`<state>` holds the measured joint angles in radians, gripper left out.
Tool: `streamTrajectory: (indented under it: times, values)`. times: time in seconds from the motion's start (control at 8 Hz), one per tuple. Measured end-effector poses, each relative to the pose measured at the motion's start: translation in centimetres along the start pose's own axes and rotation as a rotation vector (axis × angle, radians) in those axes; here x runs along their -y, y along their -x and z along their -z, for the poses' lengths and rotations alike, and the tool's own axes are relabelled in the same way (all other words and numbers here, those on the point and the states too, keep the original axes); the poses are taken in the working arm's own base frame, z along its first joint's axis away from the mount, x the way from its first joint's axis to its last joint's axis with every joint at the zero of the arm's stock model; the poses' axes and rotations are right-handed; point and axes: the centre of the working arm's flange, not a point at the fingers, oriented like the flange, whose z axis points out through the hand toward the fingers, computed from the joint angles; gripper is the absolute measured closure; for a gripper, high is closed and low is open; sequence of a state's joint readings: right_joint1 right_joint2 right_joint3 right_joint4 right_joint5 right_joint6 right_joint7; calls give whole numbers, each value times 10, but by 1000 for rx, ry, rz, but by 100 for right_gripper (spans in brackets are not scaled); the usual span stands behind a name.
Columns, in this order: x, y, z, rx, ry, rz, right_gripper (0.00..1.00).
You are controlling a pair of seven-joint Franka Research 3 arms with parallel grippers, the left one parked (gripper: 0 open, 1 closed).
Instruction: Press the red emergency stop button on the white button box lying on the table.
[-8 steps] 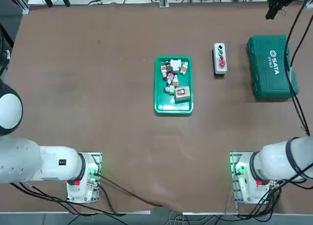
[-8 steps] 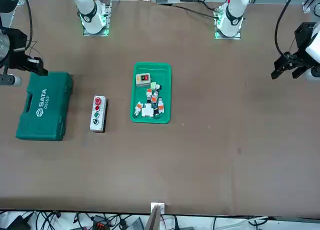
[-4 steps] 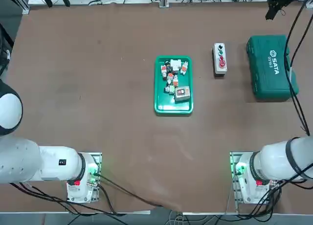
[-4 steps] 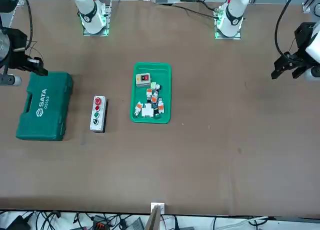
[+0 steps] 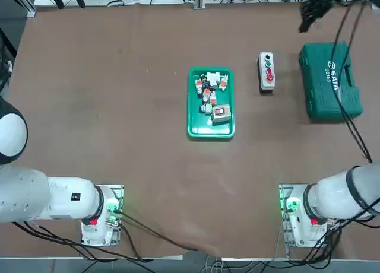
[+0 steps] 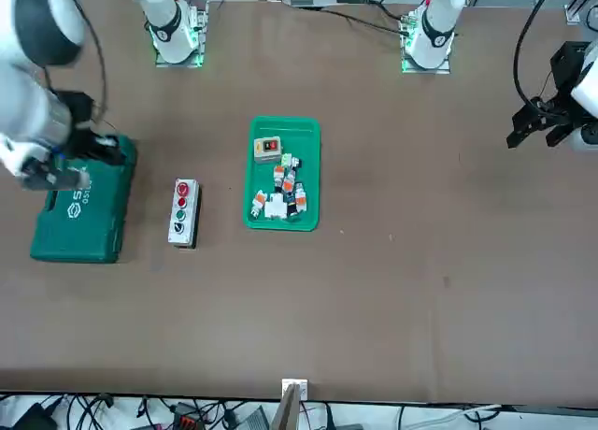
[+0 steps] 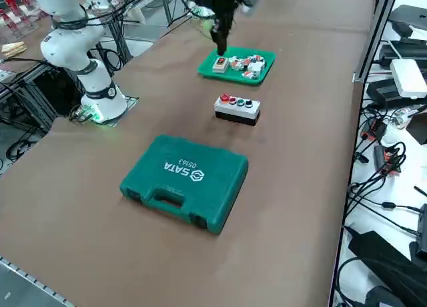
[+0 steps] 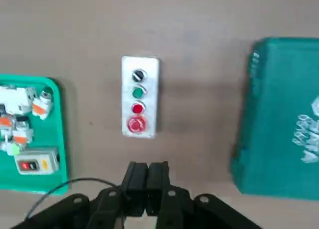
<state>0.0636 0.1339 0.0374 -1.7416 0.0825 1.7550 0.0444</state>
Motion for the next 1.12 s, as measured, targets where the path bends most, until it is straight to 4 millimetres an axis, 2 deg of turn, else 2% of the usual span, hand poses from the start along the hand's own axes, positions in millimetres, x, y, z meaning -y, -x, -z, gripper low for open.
streamTrajectory:
  times: [0.25, 0.5, 0.88, 1.12]
  values:
    - [15, -5, -47, -19, -8, 13, 98]
    - [38, 0, -90, -68, -5, -3, 98]
    - [38, 17, -155, -121, -1, -22, 98]
    - [48, 28, -175, -112, 10, -38, 98]
